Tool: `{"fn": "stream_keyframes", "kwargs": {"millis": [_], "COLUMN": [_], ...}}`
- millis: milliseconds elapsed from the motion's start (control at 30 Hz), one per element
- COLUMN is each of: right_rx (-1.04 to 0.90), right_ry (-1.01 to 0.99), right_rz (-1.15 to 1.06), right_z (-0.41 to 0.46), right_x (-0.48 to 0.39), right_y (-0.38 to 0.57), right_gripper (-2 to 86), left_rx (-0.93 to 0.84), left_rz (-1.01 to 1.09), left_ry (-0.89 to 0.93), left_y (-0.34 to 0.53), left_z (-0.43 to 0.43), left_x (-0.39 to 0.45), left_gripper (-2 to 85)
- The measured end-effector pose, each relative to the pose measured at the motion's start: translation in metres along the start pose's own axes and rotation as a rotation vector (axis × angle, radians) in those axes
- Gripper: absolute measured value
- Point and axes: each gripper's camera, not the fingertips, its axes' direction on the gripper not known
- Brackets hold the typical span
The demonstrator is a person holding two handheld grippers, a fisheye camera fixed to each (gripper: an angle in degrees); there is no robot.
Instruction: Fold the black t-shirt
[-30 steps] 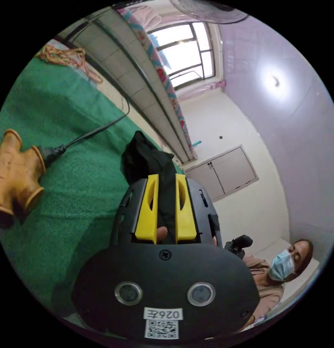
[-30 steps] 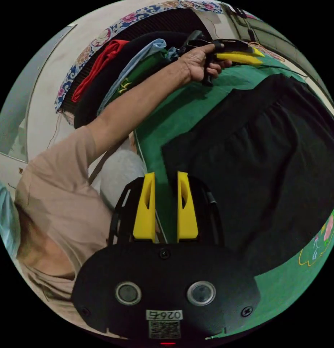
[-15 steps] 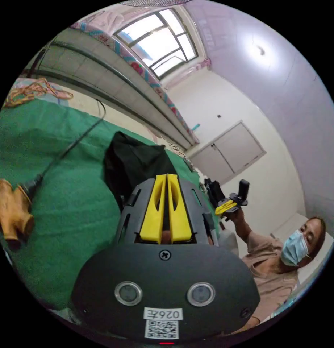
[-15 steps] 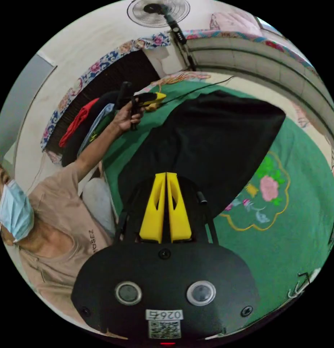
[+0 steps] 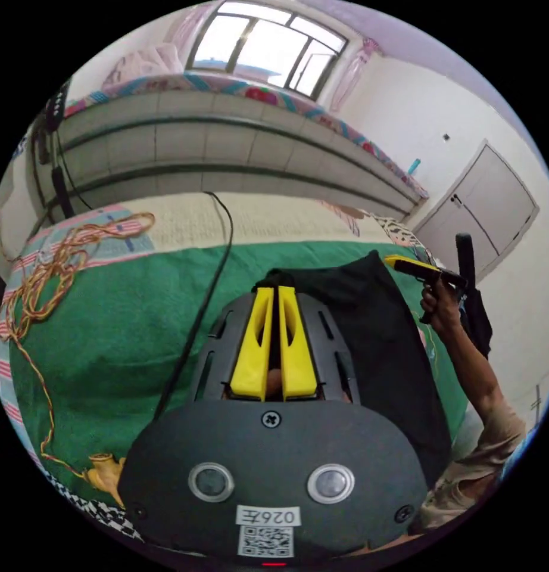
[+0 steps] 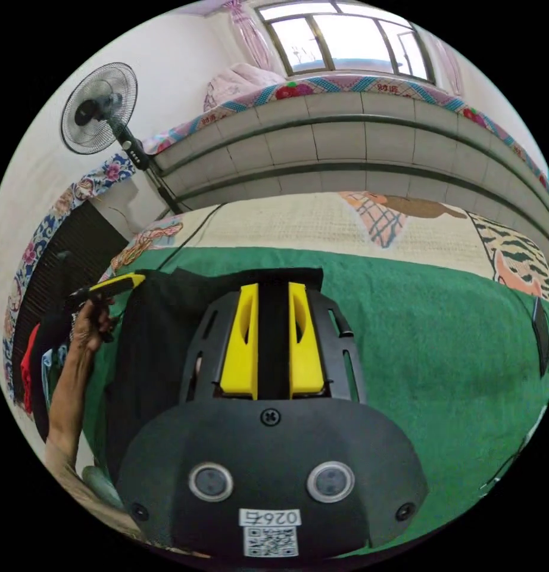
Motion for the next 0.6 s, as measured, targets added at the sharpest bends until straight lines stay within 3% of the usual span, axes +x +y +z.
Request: {"fn": "stream_keyframes", "kwargs": {"millis": [67,267,300,367,400,500,600], "right_rx": [-0.080,0.130,0.095,-0.102,-0.090,-0.047,0.028], "right_ry": [0.045,0.190,0.209,0.291,0.276,0.305,0.229], "right_rz": [0.031,-0.092,-0.129,-0.210,-0.189,-0.057,-0.178], "right_z": [0.018,0.003,0.010,0.040,0.035,-0.001,-0.057], "right_x": [0.004,-0.031,-0.034,-0.035,-0.033,-0.022,-0.036], "right_y": [-0.007,0.023,0.021,0.011,0.009,0.008,0.036], "right_gripper": [3.9,-0.7,-0.8,-1.1,-1.0,-0.9,-0.9], "left_rx": [0.062,0.297,0.276,0.065,-0.106,-0.059,0.083], "left_rz": [-0.070,-0.018,0.074,0.103,0.078,-0.051,-0.054], "left_ry": [-0.032,0.003,-0.043,-0.255,-0.368,-0.250,-0.084], "left_y": [0.014,0.076,0.082,0.081,0.079,0.093,0.130], "left_z": [-0.009,-0.028,-0.019,0.014,0.035,0.004,-0.056], "left_x": [-0.005,0.034,0.049,0.059,0.054,0.041,0.050], "left_gripper": [-0.5,-0.9,-0.9,-0.9,-1.0,-1.0,-1.0]}}
